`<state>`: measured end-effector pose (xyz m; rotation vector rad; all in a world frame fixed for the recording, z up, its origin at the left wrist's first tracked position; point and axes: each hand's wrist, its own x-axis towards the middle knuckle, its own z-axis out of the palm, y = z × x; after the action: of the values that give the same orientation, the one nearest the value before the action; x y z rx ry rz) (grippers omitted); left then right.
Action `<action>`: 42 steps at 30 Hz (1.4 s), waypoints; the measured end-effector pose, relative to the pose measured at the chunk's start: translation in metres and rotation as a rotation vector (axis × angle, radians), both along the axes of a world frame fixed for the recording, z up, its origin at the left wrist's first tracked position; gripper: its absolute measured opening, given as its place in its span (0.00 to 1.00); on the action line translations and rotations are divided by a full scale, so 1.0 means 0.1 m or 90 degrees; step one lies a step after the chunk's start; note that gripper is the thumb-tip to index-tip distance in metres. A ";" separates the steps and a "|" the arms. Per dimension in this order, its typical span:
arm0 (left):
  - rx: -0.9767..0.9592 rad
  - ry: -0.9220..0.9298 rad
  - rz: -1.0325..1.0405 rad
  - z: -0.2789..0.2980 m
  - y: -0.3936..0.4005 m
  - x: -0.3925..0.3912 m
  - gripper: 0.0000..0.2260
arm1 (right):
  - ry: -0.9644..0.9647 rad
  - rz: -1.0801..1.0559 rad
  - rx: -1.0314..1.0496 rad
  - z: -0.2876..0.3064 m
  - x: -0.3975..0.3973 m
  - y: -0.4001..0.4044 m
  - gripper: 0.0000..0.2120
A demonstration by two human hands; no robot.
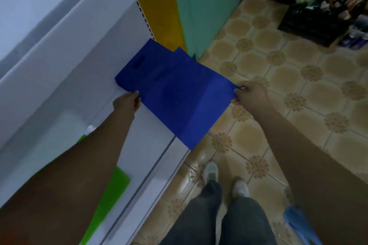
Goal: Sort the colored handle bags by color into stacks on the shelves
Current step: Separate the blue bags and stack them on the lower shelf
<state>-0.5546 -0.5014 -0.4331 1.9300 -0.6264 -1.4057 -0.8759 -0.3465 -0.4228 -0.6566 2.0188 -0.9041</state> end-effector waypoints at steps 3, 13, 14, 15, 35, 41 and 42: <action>-0.010 -0.012 0.072 -0.21 -0.36 0.03 0.07 | 0.000 0.043 -0.038 -0.32 0.03 -0.51 0.08; -0.079 -0.178 0.136 -0.77 -1.23 0.40 0.05 | 0.108 0.174 -0.080 -1.08 0.15 -1.54 0.21; -0.084 -0.205 0.123 -0.78 -1.17 0.35 0.06 | 0.150 0.200 -0.070 -1.15 0.16 -1.55 0.25; -0.058 -0.223 0.113 -0.80 -1.12 0.31 0.09 | 0.187 0.229 -0.063 -1.21 0.18 -1.55 0.26; -0.180 -0.356 -0.265 0.33 0.69 -0.49 0.24 | 0.152 0.464 -0.207 0.29 0.30 -0.34 0.42; -0.264 -0.374 -0.166 1.05 1.85 -0.38 0.22 | 0.044 0.501 -0.249 1.12 0.59 0.56 0.43; -0.284 -0.400 -0.155 1.18 2.04 -0.30 0.21 | 0.043 0.529 -0.265 1.25 0.70 0.68 0.43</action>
<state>-0.5844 -0.2976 -0.3149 1.9451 -1.3762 -0.6702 -0.8063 -0.2784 -0.2978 -1.6126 1.3782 -0.7745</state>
